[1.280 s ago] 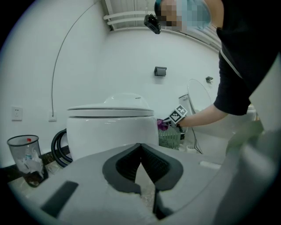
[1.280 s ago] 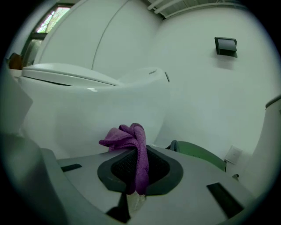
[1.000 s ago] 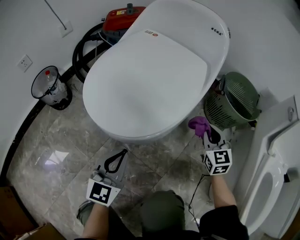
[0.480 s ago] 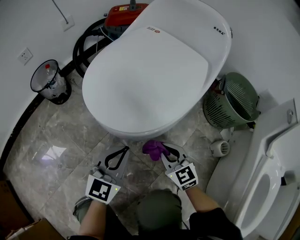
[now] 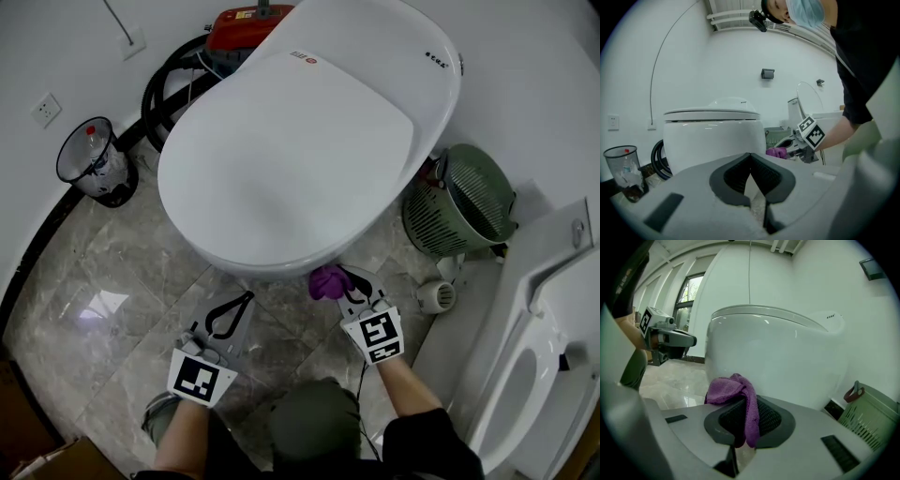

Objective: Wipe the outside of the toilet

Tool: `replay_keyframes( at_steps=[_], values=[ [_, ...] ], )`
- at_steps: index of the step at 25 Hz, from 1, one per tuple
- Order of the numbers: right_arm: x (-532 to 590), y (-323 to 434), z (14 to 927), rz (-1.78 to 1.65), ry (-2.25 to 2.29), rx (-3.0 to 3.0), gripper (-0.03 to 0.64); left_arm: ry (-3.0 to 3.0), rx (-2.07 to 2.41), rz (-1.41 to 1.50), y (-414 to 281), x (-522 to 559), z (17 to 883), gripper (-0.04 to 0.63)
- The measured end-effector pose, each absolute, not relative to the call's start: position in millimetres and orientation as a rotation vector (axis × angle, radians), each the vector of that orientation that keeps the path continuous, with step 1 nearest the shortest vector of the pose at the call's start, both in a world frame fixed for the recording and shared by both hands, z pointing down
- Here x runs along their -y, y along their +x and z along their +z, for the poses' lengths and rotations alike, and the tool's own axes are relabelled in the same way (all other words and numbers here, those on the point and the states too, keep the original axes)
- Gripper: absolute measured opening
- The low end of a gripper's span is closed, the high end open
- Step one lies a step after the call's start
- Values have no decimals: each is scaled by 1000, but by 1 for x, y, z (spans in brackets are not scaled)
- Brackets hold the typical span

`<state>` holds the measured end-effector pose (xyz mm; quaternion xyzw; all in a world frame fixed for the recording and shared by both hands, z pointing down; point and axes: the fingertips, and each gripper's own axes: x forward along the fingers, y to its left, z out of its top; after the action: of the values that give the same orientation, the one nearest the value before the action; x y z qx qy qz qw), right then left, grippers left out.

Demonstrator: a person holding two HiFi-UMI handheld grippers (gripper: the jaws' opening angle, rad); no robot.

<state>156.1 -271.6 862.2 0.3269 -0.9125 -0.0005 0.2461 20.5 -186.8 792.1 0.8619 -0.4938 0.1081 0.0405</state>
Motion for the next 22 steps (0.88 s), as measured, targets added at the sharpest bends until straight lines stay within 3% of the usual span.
replay_keyframes(
  at_steps=[10,22],
  values=[
    [374,254,866,-92,1215,2248,41,2626,1512,338,27,188,797,7],
    [482,332,882,117,1563,1985,40,2646,1522,395,30,185,798,6]
  ],
)
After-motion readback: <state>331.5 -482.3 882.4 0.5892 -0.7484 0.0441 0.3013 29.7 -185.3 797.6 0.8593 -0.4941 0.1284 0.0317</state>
